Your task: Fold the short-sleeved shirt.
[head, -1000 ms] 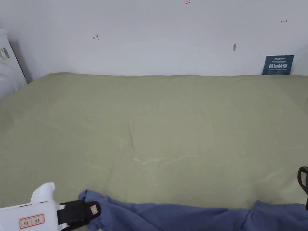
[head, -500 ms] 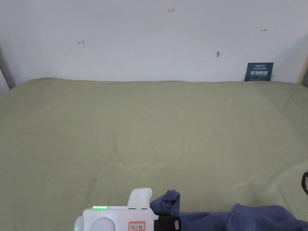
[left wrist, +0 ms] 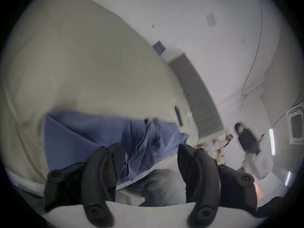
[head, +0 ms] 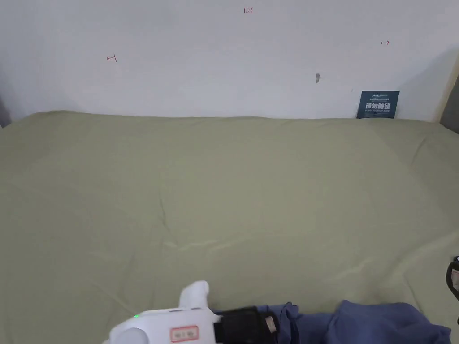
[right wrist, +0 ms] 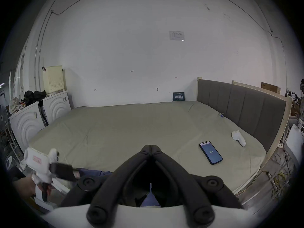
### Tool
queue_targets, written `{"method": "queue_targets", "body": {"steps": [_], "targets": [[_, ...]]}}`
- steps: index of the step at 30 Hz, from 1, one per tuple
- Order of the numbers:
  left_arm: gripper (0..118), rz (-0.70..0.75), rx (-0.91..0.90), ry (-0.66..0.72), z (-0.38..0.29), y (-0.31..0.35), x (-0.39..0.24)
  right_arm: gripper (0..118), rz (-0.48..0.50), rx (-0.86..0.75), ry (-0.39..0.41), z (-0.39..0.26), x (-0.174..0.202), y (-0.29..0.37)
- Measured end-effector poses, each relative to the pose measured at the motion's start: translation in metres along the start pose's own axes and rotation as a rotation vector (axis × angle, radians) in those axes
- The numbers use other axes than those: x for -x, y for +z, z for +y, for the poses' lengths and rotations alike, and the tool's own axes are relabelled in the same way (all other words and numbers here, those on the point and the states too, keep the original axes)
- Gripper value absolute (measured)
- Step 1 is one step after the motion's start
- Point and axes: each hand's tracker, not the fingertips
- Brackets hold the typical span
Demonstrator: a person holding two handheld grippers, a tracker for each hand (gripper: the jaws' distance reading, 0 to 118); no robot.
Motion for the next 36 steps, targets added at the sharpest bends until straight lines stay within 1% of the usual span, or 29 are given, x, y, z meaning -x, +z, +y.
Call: {"method": "queue_targets", "body": {"steps": [1, 2, 3, 4, 5, 7, 9, 12, 16, 18, 20, 23, 25, 26, 28, 29, 30, 31, 32, 33, 34, 35, 36], "targets": [[67, -0.011, -0.051, 0.014, 0.003, 0.008, 0.003, 0, 0.008, 0.001, 0.000, 0.000, 0.001, 0.000], [57, -0.014, -0.087, 0.020, 0.006, 0.013, 0.009, 0, 0.020, 0.004, 0.002, -0.001, 0.002, 0.001], [37, 0.012, -0.095, 0.034, 0.009, 0.012, 0.019, 0, 0.023, 0.005, 0.004, -0.003, 0.004, 0.001], [3, 0.026, -0.088, 0.046, 0.010, 0.010, 0.025, 0, 0.028, 0.007, 0.007, -0.004, 0.006, 0.001], [1, 0.031, -0.068, 0.073, 0.009, 0.006, 0.032, 0, 0.037, 0.014, 0.010, -0.005, 0.007, 0.001], [1, 0.048, -0.053, 0.080, 0.000, -0.006, 0.034, 0, 0.049, 0.019, 0.012, -0.007, 0.010, 0.002], [1, 0.023, -0.006, 0.099, -0.010, -0.018, 0.038, 0, 0.060, 0.016, 0.015, -0.008, 0.011, 0.004], [1, 0.036, 0.044, 0.077, -0.030, -0.044, 0.041, 0, 0.067, 0.008, 0.022, -0.007, 0.014, 0.009], [1, 0.002, 0.099, 0.145, -0.057, -0.076, 0.042, 0, 0.071, 0.002, 0.032, -0.004, 0.015, 0.016], [1, -0.053, 0.086, 0.216, -0.068, -0.086, 0.043, 0, 0.068, -0.005, 0.039, -0.002, 0.016, 0.020], [1, -0.063, 0.070, 0.273, -0.078, -0.093, 0.040, 0, 0.066, -0.007, 0.041, 0.000, 0.015, 0.021], [1, -0.088, 0.056, 0.318, -0.080, -0.093, 0.039, 0, 0.066, -0.012, 0.038, 0.002, 0.015, 0.021], [1, -0.103, 0.056, 0.325, -0.075, -0.089, 0.033, 0, 0.066, -0.012, 0.037, 0.002, 0.016, 0.018], [1, -0.137, 0.056, 0.318, -0.070, -0.085, 0.028, 0, 0.069, -0.009, 0.034, 0.002, 0.016, 0.016], [1, -0.149, 0.048, 0.273, -0.058, -0.066, 0.019, 0, 0.076, 0.000, 0.031, 0.001, 0.017, 0.014], [1, -0.149, 0.042, 0.225, -0.048, -0.052, 0.016, 0, 0.078, 0.004, 0.033, 0.001, 0.017, 0.014], [5, -0.107, 0.044, 0.171, -0.035, -0.034, 0.015, 0, 0.079, 0.004, 0.036, 0.002, 0.018, 0.014], [19, -0.056, 0.059, 0.132, -0.024, -0.017, 0.013, 0, 0.083, 0.001, 0.038, 0.002, 0.018, 0.014], [43, -0.008, 0.062, 0.094, -0.011, 0.001, 0.019, 0, 0.086, -0.002, 0.040, 0.003, 0.018, 0.013], [74, 0.044, 0.056, 0.078, 0.000, 0.017, 0.029, 0, 0.088, -0.005, 0.040, 0.003, 0.019, 0.013], [102, 0.087, 0.070, 0.088, 0.010, 0.029, 0.037, 0, 0.092, -0.008, 0.039, 0.004, 0.019, 0.013], [104, 0.111, 0.091, 0.095, 0.019, 0.039, 0.053, 0, 0.099, -0.011, 0.037, 0.004, 0.019, 0.012], [104, 0.087, 0.088, 0.110, 0.025, 0.049, 0.063, 0, 0.104, -0.011, 0.037, 0.004, 0.019, 0.011]]}}
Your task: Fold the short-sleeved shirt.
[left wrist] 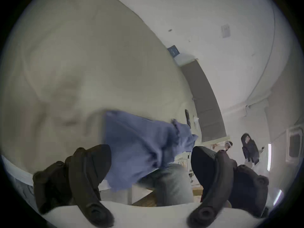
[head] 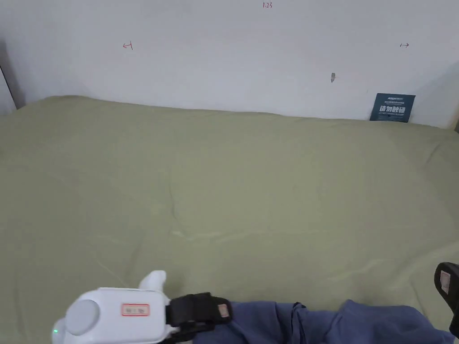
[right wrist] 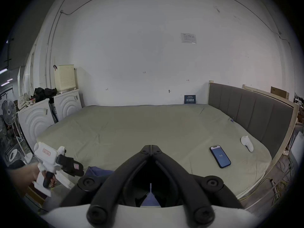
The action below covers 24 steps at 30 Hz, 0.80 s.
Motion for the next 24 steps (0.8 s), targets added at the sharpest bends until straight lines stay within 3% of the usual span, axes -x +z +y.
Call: {"method": "queue_targets", "body": {"steps": [2, 5, 8, 10, 13, 14, 15, 16, 17, 18, 20, 22, 24], "targets": [[104, 0.038, -0.036, 0.156, 0.013, 0.008, 0.013, 0, 0.003, 0.002, 0.004, 0.001, 0.001, -0.002], [104, -0.019, -0.029, 0.258, 0.007, 0.005, 0.017, 0, 0.009, 0.004, 0.004, 0.001, 0.002, -0.003], [103, 0.010, 0.110, 0.239, -0.004, -0.018, 0.022, 0, 0.007, 0.009, 0.004, 0.000, 0.001, -0.002], [103, -0.054, 0.063, 0.185, -0.011, -0.023, 0.014, 0, 0.007, 0.011, -0.003, 0.000, -0.001, -0.002], [102, -0.077, 0.075, 0.211, -0.016, -0.039, -0.002, 0, 0.013, 0.010, -0.027, -0.002, -0.001, -0.004], [97, -0.091, 0.077, 0.212, -0.019, -0.044, -0.006, 0, 0.017, 0.016, -0.031, -0.003, 0.000, -0.007], [81, -0.102, 0.074, 0.210, -0.014, -0.040, 0.008, 0, 0.020, 0.023, -0.030, -0.004, 0.001, -0.008], [34, -0.086, 0.071, 0.209, -0.016, -0.043, 0.004, 0, 0.023, 0.029, -0.026, -0.005, 0.001, -0.009], [11, -0.008, 0.076, 0.196, -0.018, -0.048, 0.002, 0, 0.026, 0.033, -0.022, -0.006, 0.002, -0.009], [11, 0.031, 0.069, 0.179, -0.021, -0.051, 0.001, 0, 0.029, 0.035, -0.020, -0.006, 0.002, -0.009], [11, -0.042, 0.054, 0.228, -0.016, -0.046, 0.013, 0, 0.031, 0.040, -0.020, -0.006, 0.003, -0.010], [11, 0.045, -0.012, 0.153, -0.009, -0.033, 0.003, 0, 0.033, 0.044, -0.015, -0.005, 0.003, -0.010], [11, 0.034, -0.072, 0.151, 0.010, -0.007, 0.021, 0, 0.028, 0.044, -0.010, -0.005, 0.001, -0.012]]}}
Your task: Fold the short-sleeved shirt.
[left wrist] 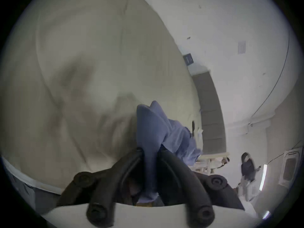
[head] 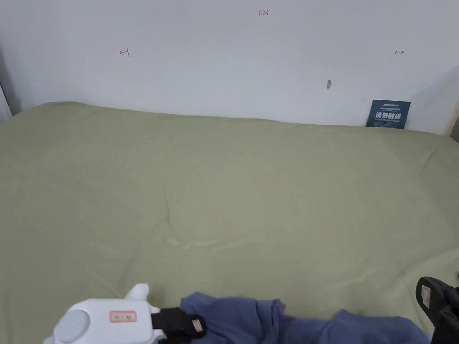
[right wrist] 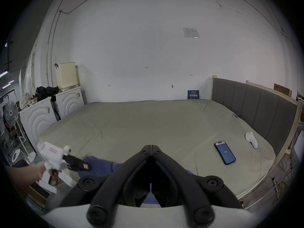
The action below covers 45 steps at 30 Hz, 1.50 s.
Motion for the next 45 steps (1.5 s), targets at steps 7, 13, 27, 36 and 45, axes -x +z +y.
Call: {"method": "queue_targets", "body": {"steps": [7, 13, 27, 36, 45], "targets": [[11, 0.162, -0.189, -0.086, 0.069, 0.119, -0.012, 0, -0.018, -0.005, 0.013, 0.002, -0.006, -0.007], [11, 0.439, -0.251, -0.211, 0.083, 0.165, -0.040, 0, -0.031, 0.005, 0.011, 0.003, -0.010, -0.011], [11, 0.273, 0.123, -0.400, 0.011, -0.037, -0.124, 0, -0.023, 0.000, 0.020, 0.004, -0.004, -0.006], [80, -0.095, 0.147, -0.103, 0.018, -0.054, -0.087, 0, -0.004, 0.036, -0.001, -0.011, -0.004, -0.008], [48, -0.067, 0.000, -0.178, 0.024, -0.005, -0.059, 0, 0.035, 0.044, -0.009, -0.011, 0.006, -0.013]]}}
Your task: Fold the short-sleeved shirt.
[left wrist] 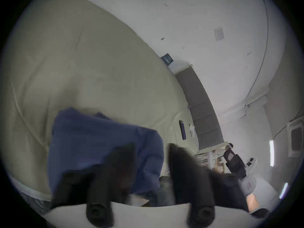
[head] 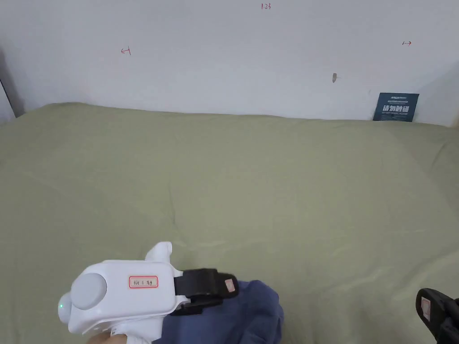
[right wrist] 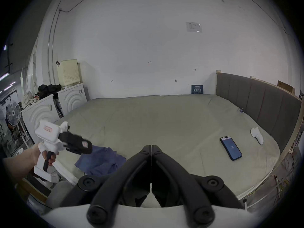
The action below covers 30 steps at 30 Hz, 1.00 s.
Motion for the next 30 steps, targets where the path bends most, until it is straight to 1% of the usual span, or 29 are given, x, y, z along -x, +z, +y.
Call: {"method": "queue_targets", "body": {"steps": [1, 2, 3, 5, 9, 12, 13, 16, 17, 19, 20, 21, 24, 25, 26, 27, 28, 29, 30], "targets": [[9, -0.018, 0.020, 0.034, -0.005, -0.006, 0.006, 0, 0.004, -0.002, -0.002, 0.000, 0.001, 0.000], [1, 0.012, 0.030, 0.042, -0.019, -0.018, -0.001, 0, 0.010, -0.004, -0.004, 0.000, 0.002, 0.000], [0, 0.018, 0.037, 0.035, -0.026, -0.027, 0.002, 0, 0.018, -0.002, -0.009, 0.001, 0.002, 0.001], [0, -0.013, 0.076, 0.037, -0.042, -0.047, 0.003, 0, 0.038, -0.004, -0.028, 0.002, 0.002, 0.004], [0, -0.066, 0.113, 0.040, -0.067, -0.091, 0.000, 0, 0.038, -0.016, -0.024, 0.002, 0.002, 0.007], [0, -0.067, 0.124, 0.103, -0.080, -0.120, 0.011, 0, 0.053, 0.000, -0.026, 0.000, 0.004, 0.000], [0, -0.065, 0.114, 0.113, -0.082, -0.123, 0.010, 0, 0.060, 0.008, -0.023, -0.001, 0.006, -0.004], [0, -0.067, 0.098, 0.088, -0.080, -0.110, -0.006, 0, 0.098, 0.029, -0.008, -0.006, 0.011, -0.020], [0, -0.081, 0.108, 0.068, -0.076, -0.101, -0.013, 0, 0.141, 0.050, -0.016, -0.007, 0.013, -0.029], [0, -0.115, 0.103, 0.000, -0.062, -0.068, -0.024, 0, 0.219, 0.077, -0.082, -0.011, 0.013, -0.050], [1, -0.124, 0.087, -0.034, -0.053, -0.046, -0.030, 0, 0.281, 0.100, -0.129, -0.012, 0.012, -0.064], [1, -0.083, 0.068, -0.048, -0.042, -0.023, -0.033, 0, 0.361, 0.114, -0.189, -0.015, 0.011, -0.079], [2, 0.074, 0.002, -0.075, -0.010, 0.039, -0.017, 0, 0.573, 0.198, -0.302, -0.030, 0.016, -0.129], [4, 0.105, -0.028, -0.112, -0.004, 0.057, -0.005, 0, 0.614, 0.253, -0.302, -0.037, 0.022, -0.146], [4, 0.145, -0.057, -0.120, 0.003, 0.072, 0.009, 0, 0.683, 0.307, -0.319, -0.045, 0.029, -0.165], [5, 0.181, -0.068, -0.099, 0.006, 0.082, 0.023, 0, 0.721, 0.344, -0.336, -0.054, 0.037, -0.181], [7, 0.202, -0.072, -0.057, 0.009, 0.091, 0.037, 0, 0.785, 0.377, -0.355, -0.063, 0.043, -0.198], [9, 0.194, -0.071, -0.004, 0.009, 0.095, 0.051, 0, 0.871, 0.431, -0.404, -0.074, 0.049, -0.217], [13, 0.176, -0.070, 0.025, 0.007, 0.094, 0.059, 0, 0.877, 0.460, -0.447, -0.082, 0.053, -0.232]]}}
